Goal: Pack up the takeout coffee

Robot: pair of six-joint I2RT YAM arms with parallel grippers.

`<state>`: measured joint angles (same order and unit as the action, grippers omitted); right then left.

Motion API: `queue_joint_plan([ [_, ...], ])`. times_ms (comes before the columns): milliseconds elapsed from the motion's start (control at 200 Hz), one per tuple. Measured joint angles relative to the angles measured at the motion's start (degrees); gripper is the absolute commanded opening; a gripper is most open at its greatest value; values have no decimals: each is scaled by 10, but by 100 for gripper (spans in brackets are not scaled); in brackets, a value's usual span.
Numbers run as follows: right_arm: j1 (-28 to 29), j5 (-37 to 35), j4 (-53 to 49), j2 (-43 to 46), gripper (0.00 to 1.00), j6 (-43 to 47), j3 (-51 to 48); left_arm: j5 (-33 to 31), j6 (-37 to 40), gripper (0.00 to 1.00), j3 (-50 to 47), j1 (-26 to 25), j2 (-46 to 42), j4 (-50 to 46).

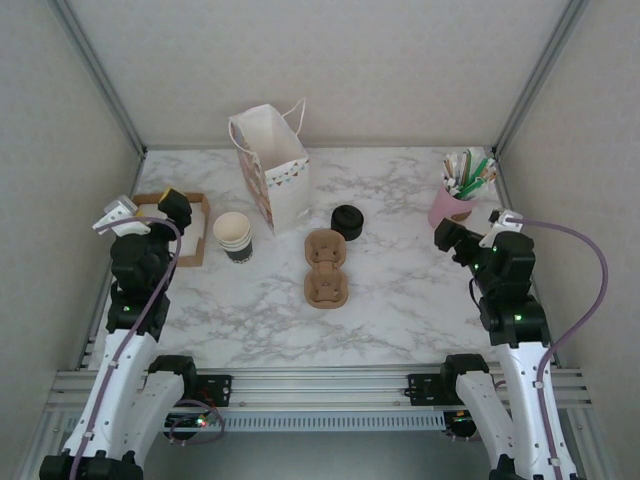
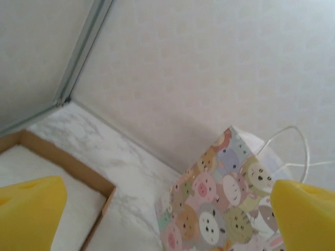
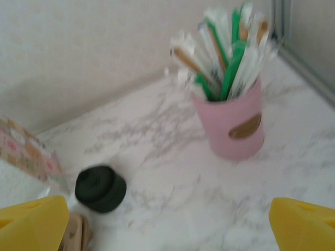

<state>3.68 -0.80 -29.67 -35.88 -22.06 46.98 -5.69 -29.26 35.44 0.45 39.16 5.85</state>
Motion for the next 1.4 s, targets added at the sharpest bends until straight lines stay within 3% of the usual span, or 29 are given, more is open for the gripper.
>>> queue_joint_plan([
  [255,0,72,-45,-9,99,-42,-3,87,-66,99,87,1,114,-138],
  [451,0,117,-35,-35,99,-72,-27,139,-53,83,141,-7,193,-221],
  [666,0,142,-17,-57,99,-97,-64,117,-26,63,195,-71,246,-304],
  [806,0,161,5,-58,99,-107,-94,77,-14,62,227,-98,270,-345],
  [921,0,189,22,-58,98,-107,-108,56,-5,59,231,-102,274,-370],
  [1087,0,222,42,-59,91,-100,-112,48,9,47,240,-102,303,-395],
  [1402,0,247,46,-60,91,-86,-113,48,26,30,242,-106,348,-408],
])
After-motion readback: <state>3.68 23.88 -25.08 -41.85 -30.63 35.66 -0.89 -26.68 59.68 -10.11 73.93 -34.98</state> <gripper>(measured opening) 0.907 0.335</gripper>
